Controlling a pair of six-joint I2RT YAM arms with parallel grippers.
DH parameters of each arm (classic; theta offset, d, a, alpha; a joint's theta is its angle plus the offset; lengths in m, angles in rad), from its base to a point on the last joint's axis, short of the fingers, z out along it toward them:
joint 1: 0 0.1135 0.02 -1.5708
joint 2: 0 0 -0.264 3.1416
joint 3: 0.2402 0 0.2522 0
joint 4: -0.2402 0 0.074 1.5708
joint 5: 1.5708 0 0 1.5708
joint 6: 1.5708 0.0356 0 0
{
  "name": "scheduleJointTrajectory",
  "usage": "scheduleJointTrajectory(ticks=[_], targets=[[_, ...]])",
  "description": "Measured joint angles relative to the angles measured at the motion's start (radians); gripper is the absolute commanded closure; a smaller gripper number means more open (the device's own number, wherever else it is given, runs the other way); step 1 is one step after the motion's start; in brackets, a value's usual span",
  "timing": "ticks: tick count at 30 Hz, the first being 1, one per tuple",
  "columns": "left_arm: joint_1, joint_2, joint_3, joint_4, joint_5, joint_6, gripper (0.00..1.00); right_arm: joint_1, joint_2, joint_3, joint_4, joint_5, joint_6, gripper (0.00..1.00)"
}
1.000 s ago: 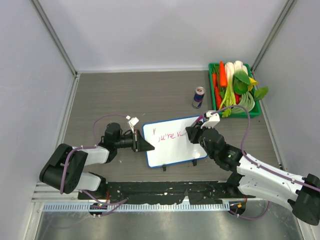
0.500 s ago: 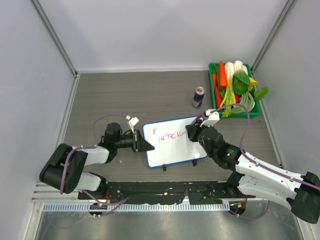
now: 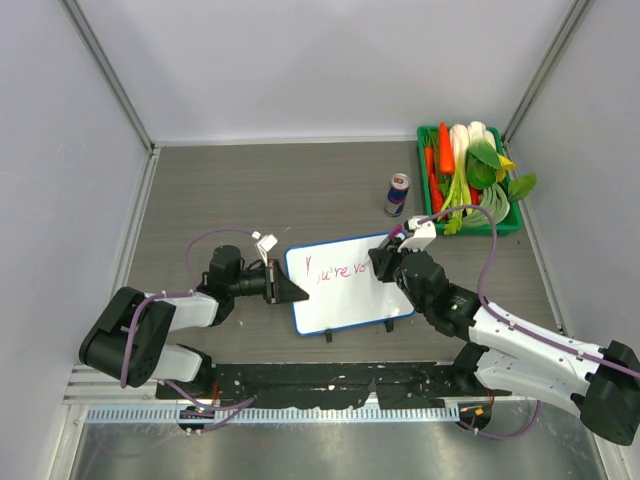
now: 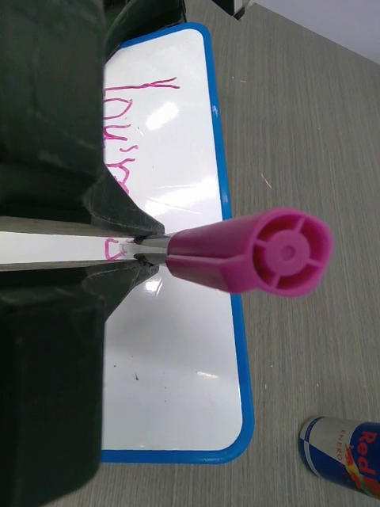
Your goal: Write a sentence on the whiteboard
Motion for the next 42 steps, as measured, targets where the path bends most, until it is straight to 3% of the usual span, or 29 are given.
scheduleJointTrajectory(ticks=[18,42], targets=[[0.0,0.004,0.0,0.002,0.002,0.0,1.0,0.0,-0.022,-0.023,-0.015,-0.055,0.024,0.99],[0.0,0.006,0.002,0.004,0.005,0.003,1.0,0.0,-0.083,-0.023,-0.089,-0.018,0.018,0.99]])
